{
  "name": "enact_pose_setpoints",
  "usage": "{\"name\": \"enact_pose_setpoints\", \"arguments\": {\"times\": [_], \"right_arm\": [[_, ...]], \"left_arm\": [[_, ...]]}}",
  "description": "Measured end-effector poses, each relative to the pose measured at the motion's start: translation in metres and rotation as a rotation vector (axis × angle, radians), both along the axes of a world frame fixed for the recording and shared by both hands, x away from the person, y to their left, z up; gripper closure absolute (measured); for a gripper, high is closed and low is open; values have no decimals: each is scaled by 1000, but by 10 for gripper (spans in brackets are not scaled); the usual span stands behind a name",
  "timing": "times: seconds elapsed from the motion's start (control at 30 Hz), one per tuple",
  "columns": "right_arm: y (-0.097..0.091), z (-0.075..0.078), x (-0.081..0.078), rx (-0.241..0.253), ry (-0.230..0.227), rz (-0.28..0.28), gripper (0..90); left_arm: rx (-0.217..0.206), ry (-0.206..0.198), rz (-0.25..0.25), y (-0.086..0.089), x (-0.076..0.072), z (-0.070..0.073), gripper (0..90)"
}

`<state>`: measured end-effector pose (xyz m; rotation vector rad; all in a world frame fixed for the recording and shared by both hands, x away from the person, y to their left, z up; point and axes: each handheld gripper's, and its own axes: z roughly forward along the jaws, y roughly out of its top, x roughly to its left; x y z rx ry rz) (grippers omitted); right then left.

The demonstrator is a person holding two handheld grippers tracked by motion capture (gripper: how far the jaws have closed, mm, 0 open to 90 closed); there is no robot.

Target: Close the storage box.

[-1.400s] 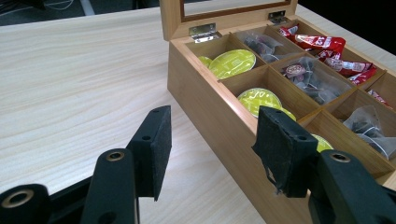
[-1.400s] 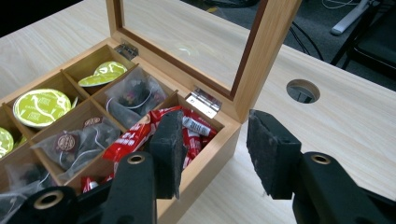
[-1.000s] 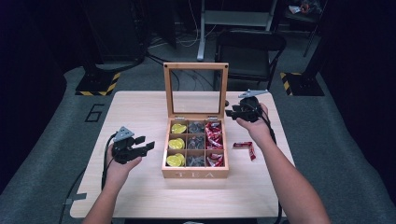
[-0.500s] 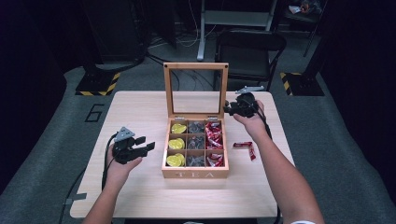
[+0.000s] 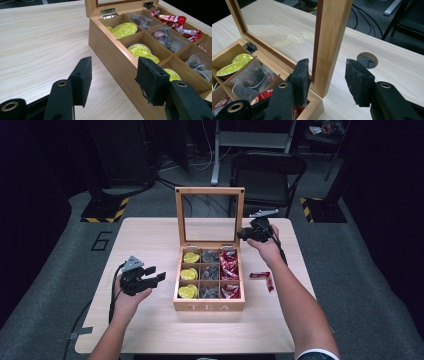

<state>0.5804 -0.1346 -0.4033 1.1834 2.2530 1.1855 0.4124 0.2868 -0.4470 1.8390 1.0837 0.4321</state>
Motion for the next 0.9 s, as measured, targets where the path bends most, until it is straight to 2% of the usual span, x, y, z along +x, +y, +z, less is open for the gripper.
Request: {"name": "enact_pose_setpoints", "arguments": {"times": [0.13, 0.33, 0.6, 0.9], "right_arm": [[0, -1, 3, 9, 0, 5, 535], [0, -3, 6, 13, -2, 1, 536], [8, -3, 7, 3, -12, 23, 538], [10, 1, 5, -6, -22, 21, 590]], "left_arm": [[-6, -8, 11, -1, 0, -1, 462], [-2, 0, 1, 1, 0, -1, 462], [-6, 3, 4, 1, 0, -1, 461], [-10, 5, 9, 3, 1, -2, 462]]}}
